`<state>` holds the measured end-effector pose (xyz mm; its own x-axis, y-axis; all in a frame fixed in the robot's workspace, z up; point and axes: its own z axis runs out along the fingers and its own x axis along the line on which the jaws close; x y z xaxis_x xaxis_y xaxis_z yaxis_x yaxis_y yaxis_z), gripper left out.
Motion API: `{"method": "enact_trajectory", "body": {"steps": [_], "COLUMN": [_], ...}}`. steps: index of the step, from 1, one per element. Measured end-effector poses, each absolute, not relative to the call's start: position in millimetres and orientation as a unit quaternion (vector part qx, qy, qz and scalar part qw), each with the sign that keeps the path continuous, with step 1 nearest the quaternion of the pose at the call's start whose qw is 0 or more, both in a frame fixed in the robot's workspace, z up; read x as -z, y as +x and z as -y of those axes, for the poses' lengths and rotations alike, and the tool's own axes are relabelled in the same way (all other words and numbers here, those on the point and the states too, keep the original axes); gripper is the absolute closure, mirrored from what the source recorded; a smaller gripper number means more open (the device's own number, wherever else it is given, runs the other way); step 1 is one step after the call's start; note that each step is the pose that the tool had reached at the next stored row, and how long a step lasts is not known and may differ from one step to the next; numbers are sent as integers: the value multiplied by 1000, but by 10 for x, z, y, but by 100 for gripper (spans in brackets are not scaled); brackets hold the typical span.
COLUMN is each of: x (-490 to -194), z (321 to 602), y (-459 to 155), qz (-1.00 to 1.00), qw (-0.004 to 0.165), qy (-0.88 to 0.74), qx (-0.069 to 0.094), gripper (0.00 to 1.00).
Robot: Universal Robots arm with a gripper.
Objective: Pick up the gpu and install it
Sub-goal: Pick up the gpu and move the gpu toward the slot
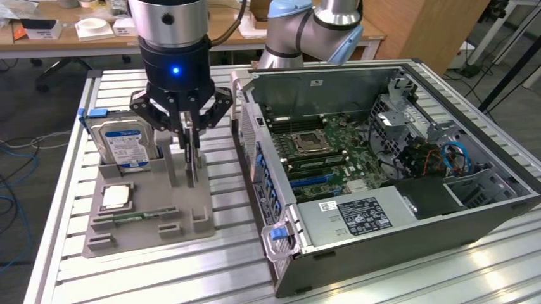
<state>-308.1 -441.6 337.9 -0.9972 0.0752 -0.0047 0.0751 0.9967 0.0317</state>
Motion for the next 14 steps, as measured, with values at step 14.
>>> {"method": "enact_trajectory", "body": {"steps": [14], "x": [-3425], "z": [4416], "y": [-3081], "qz": [-999], "qw": [3], "qy": [38], "qx": [-16], "gripper": [74]}}
